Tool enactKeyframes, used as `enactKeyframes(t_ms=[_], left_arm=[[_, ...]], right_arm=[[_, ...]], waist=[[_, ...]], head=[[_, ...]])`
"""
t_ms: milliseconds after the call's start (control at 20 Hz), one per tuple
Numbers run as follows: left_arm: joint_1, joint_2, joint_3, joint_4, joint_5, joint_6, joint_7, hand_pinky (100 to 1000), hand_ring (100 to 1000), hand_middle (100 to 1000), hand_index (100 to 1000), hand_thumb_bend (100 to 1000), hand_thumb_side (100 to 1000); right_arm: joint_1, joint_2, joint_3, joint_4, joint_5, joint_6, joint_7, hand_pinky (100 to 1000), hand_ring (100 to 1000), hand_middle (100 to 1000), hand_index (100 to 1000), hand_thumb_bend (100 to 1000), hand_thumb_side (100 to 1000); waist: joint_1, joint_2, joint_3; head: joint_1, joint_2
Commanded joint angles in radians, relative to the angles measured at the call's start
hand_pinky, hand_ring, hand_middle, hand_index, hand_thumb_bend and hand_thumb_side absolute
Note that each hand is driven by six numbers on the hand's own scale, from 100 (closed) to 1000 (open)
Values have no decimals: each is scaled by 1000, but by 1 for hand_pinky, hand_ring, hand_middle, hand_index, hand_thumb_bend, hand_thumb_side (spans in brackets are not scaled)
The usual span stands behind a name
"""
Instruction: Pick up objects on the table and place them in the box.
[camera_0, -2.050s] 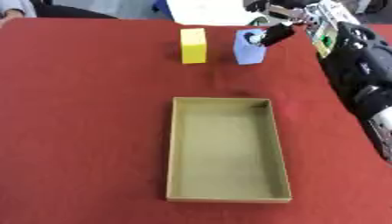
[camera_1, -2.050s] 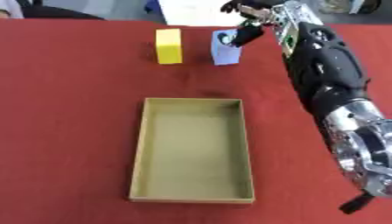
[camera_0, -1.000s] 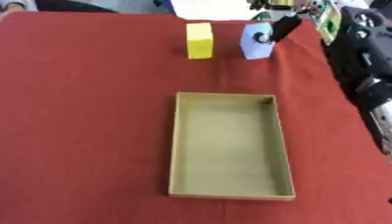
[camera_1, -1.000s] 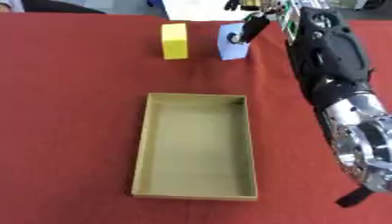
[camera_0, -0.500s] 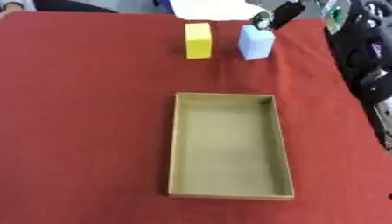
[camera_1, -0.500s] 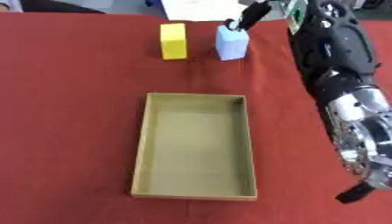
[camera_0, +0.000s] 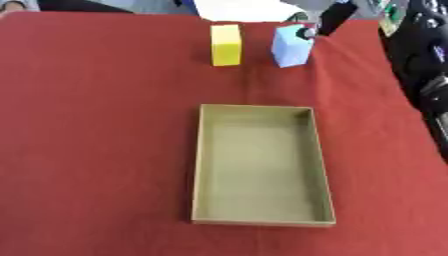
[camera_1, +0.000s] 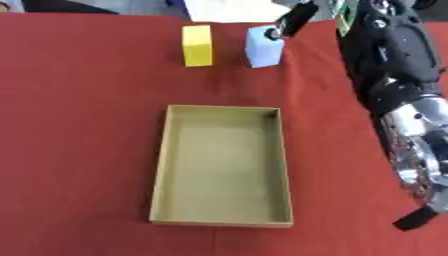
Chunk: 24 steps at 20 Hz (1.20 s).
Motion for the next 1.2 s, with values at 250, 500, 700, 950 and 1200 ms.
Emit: enactKeyframes(t_ms=[250,500,700,950,1200], left_arm=[[-4,20,7,-14,-2,1,-8,819,692,658,795,223,740],[-5,17,6,-14,0,0,-8,818,691,659,796,220,742],[-6,15,6,-14,0,0,-7,818,691,660,796,222,746],[-6,12,6,-14,0,-1,-7,819,691,660,795,220,748],[-7,9,7,-14,0,-1,-5,819,691,660,795,218,750]], right_arm=[[-23,-20,21,18,18,-35,12,900,939,919,1000,324,371],[-21,-12,23,27,33,-30,10,901,940,921,1000,334,367],[-20,-10,22,25,49,-22,-4,901,941,922,1000,354,360],[-8,-9,15,37,115,12,-28,901,943,921,1000,368,361],[2,-9,8,62,160,38,-48,898,936,901,1000,336,364]], waist=[[2,-24,8],[-1,-19,15],[-3,-14,19],[-5,-8,28],[-4,0,33]], head=[[-2,1],[-5,-4],[-9,-9],[-18,-19],[-23,-22]])
